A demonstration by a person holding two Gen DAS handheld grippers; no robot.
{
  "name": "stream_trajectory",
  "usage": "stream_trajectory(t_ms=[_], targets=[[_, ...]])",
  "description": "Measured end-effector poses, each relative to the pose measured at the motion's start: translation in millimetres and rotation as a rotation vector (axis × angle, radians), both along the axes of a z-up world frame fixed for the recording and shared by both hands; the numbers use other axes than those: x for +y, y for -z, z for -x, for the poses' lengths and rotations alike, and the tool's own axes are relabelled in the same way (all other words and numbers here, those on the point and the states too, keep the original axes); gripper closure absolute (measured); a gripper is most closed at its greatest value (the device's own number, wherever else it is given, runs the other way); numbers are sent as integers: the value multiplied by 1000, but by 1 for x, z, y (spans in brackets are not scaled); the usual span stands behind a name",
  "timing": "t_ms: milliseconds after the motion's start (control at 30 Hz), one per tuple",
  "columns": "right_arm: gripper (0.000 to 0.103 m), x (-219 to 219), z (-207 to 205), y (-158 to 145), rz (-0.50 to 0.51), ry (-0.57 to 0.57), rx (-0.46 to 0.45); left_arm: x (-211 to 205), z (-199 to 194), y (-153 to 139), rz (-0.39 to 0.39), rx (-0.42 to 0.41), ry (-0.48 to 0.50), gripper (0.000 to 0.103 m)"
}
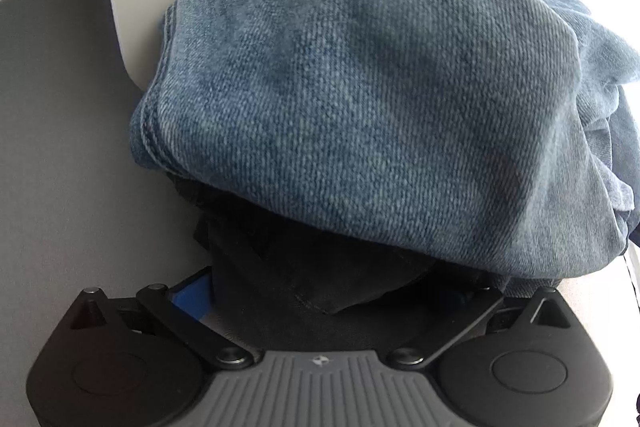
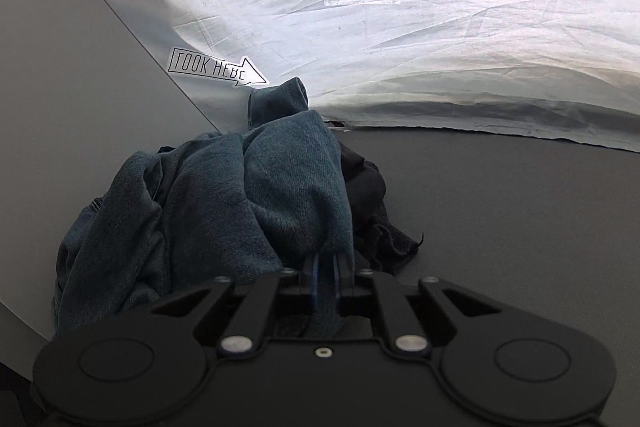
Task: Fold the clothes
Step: 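Lift the blue jeans out of the pile with the right gripper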
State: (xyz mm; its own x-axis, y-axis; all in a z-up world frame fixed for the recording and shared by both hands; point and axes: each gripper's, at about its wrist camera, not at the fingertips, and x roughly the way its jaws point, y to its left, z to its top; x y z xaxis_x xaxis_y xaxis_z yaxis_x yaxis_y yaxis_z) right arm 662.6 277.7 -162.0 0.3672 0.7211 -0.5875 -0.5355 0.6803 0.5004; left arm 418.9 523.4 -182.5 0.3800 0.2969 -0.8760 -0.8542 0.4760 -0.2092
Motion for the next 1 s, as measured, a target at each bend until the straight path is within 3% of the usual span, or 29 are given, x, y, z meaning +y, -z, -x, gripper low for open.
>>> stream_trajectory(t_ms=[67,167,300,400,467,500,533,667,733,833,1000], targets=[[86,-2,3,-3,-15,-3,-6,0,-1,0,0,3,-1,0],[62,-6,7,-6,-6,-5,-36,2,0,-1,3,4,4,0],[58,-1,-2,5,18,13,-3,10,-5,-1,16,13,14,0],[54,-5,-11,14,-42,24,61,12,-10,-2,8,15,20,0],[66,-4,-19,20,-108,8,137,10,-12,-2,-11,15,15,0],[84,-5,-23,23,-159,-9,189,8,-12,-2,-22,13,11,0],[90,-6,-24,22,-167,7,215,7,-12,-2,-28,10,6,0],[96,-20,-4,-3,-226,-2,76,8,-8,-11,23,17,-55,0],[97,-33,9,-35,-287,17,17,5,-6,-21,23,17,-65,0],[98,-58,31,-92,-359,48,-112,-10,-4,-38,-43,24,-15,0],[98,-139,73,-187,-475,170,-327,-40,15,-71,-91,-21,0,0]])
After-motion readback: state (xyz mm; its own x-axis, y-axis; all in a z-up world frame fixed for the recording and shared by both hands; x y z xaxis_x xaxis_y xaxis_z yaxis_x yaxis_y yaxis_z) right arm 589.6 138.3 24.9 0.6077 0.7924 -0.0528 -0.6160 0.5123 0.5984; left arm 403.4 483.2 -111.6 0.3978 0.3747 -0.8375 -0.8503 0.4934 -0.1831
